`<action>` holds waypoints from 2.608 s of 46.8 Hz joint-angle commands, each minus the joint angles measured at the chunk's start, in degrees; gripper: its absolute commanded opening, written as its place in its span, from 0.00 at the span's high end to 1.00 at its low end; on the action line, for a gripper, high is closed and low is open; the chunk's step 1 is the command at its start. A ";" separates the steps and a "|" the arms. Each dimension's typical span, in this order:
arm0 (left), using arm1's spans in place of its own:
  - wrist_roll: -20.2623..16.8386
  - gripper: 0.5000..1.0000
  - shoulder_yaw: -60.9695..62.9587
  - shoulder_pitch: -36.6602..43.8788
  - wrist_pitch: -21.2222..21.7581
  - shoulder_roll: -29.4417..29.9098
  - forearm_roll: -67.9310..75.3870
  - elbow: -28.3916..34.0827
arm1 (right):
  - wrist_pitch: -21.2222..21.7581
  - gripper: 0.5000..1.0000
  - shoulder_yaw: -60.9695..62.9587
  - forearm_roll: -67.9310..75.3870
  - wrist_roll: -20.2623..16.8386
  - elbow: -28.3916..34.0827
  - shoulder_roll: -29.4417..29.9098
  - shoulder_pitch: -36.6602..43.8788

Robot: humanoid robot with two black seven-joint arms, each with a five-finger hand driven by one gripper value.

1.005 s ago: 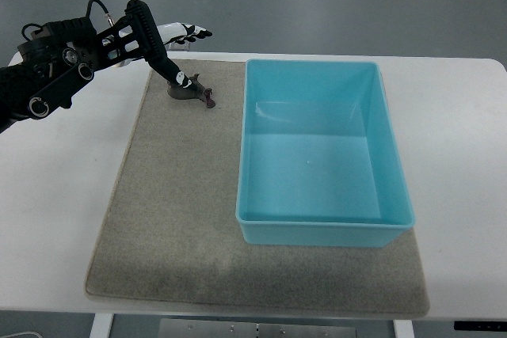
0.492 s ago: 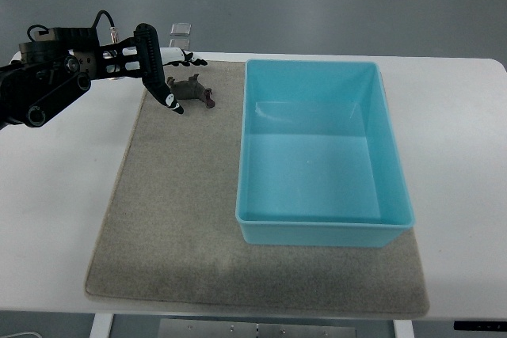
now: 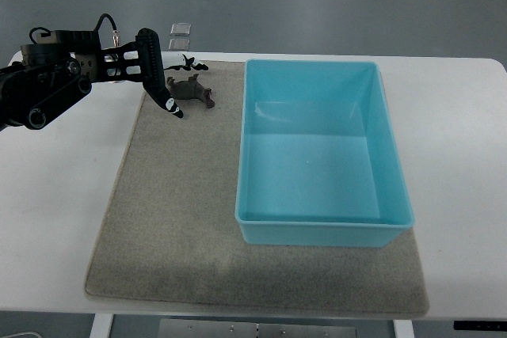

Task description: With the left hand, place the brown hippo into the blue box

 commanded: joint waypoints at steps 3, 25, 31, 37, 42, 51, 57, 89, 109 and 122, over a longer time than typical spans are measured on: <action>0.00 0.02 0.00 0.01 -2.28 0.06 0.00 0.07 | 0.00 0.13 0.00 0.02 0.00 0.00 0.00 0.00; 0.00 0.21 0.00 -0.07 -4.04 -0.03 0.00 0.07 | 0.00 0.13 0.00 0.02 0.00 0.00 0.00 0.00; 0.00 0.27 0.00 0.01 -4.13 -0.03 0.00 -0.02 | 0.00 0.13 0.00 0.02 0.00 0.00 0.00 0.00; 0.00 0.36 0.00 0.01 -4.13 -0.03 0.09 -0.02 | 0.00 0.13 0.00 0.02 0.00 0.00 0.00 0.00; 0.09 0.51 0.00 0.01 -4.22 -0.03 0.09 -0.02 | 0.00 0.13 0.00 0.02 0.00 0.00 0.00 0.00; 0.17 0.95 0.09 0.19 -4.66 -0.03 0.09 -0.11 | 0.00 0.13 0.00 0.02 0.00 0.00 0.00 0.00; 0.70 1.00 0.00 -0.16 -4.66 -0.03 0.00 -0.02 | 0.00 0.13 0.00 0.02 0.00 0.00 0.00 0.00; 1.05 0.64 -0.17 -0.78 -3.87 -0.21 -0.97 -0.11 | 0.00 0.13 0.00 -0.06 0.00 0.00 0.00 0.00; 0.97 0.22 -0.09 -0.86 -6.76 -0.03 -1.14 -0.46 | 0.00 0.13 0.00 0.02 0.00 0.00 0.00 0.00; 0.79 0.22 -0.17 -1.30 -11.86 0.93 -1.14 -0.46 | 0.00 0.13 0.00 0.02 0.00 0.00 0.00 0.00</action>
